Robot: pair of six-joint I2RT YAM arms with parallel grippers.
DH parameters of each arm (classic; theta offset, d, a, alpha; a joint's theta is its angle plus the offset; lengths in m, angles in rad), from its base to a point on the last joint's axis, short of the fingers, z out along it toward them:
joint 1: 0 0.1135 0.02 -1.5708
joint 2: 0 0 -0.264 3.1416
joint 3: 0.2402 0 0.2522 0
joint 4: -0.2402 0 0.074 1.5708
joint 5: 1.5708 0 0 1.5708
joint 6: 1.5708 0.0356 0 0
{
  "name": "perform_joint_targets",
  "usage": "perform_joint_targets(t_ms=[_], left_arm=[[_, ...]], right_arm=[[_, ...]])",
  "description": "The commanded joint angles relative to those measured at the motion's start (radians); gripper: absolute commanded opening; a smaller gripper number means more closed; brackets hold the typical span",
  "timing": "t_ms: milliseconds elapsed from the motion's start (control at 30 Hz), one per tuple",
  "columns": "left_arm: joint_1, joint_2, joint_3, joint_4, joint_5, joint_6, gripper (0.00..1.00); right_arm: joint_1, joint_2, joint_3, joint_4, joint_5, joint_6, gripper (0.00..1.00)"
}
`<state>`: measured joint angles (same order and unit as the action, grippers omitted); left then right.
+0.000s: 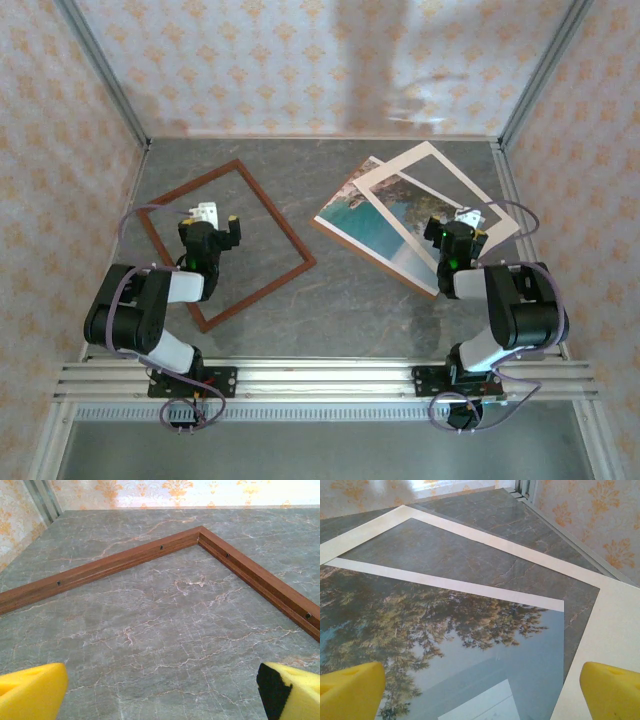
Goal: Put the photo into the frame
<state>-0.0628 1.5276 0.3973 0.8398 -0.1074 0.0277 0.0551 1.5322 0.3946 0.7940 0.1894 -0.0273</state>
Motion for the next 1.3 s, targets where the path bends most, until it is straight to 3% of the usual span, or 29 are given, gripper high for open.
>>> perform_joint_targets(t_ms=[0,933,1067,1167,1267], left_arm=[[0.008,0.0,-0.005,0.024,0.008,0.009,1.0],[0.009,-0.001,-0.003,0.02,0.011,0.007,1.0],[0.009,-0.04,-0.042,0.071,-0.101,-0.033,1.0],[0.009,-0.191,-0.045,-0.055,-0.158,-0.055,1.0],[0.009,-0.348,0.017,-0.308,-0.242,-0.158,1.0]], right_arm=[[-0.001,-0.009,0.008,0.018,0.004,0.01,0.99],[-0.001,-0.01,0.008,0.017,0.004,0.01,0.99],[0.003,-0.034,0.01,0.0,0.055,0.021,0.99],[0.011,-0.151,0.057,-0.184,0.109,0.03,0.99],[0.009,-0.289,0.127,-0.384,0.193,0.132,0.99]])
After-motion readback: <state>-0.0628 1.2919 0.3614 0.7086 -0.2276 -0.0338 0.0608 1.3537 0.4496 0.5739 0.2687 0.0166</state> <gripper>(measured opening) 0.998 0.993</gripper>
